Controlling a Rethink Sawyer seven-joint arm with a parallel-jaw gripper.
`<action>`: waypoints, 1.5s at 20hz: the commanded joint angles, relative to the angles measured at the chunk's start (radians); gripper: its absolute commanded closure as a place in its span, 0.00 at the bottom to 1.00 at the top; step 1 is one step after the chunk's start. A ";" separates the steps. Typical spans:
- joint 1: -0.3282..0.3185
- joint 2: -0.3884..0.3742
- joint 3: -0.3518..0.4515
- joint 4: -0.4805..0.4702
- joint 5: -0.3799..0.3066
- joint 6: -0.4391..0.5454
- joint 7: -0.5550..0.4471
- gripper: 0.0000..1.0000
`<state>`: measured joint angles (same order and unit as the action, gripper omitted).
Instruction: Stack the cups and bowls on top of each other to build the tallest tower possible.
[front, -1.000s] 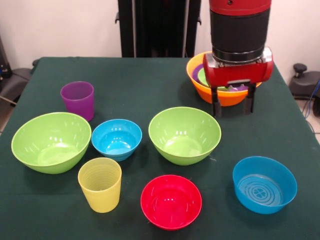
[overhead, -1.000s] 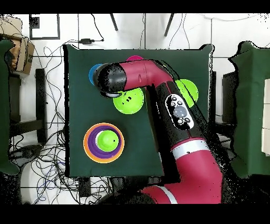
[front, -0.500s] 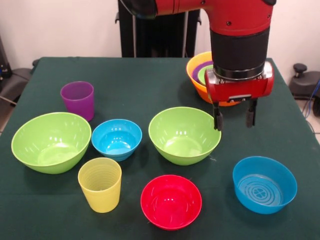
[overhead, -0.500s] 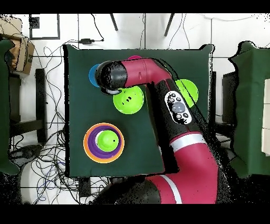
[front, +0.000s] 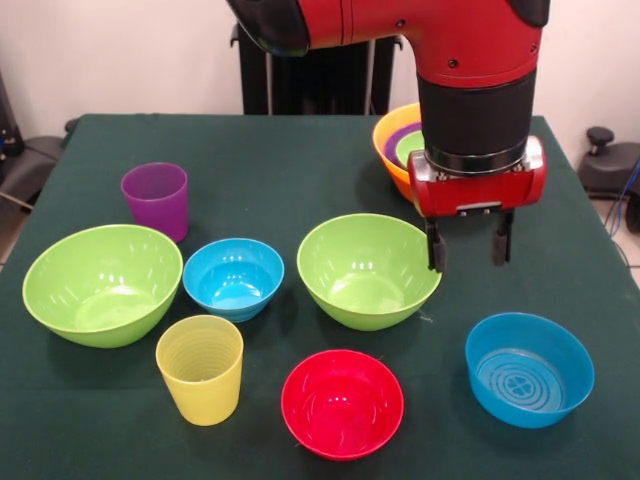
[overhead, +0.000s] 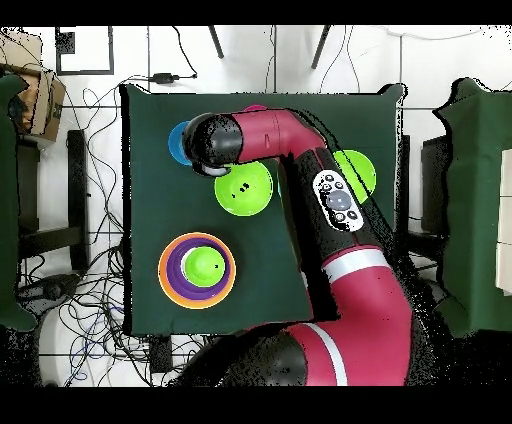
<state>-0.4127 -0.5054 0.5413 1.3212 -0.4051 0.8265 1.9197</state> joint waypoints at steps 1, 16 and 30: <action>0.019 0.058 0.021 -0.047 -0.055 0.008 -0.151 0.00; -0.002 0.030 0.021 -0.001 -0.057 0.002 -0.155 0.00; -0.036 -0.003 0.034 0.030 -0.052 0.024 -0.182 0.00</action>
<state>-0.4314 -0.4867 0.5537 1.3193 -0.4126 0.8265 1.9197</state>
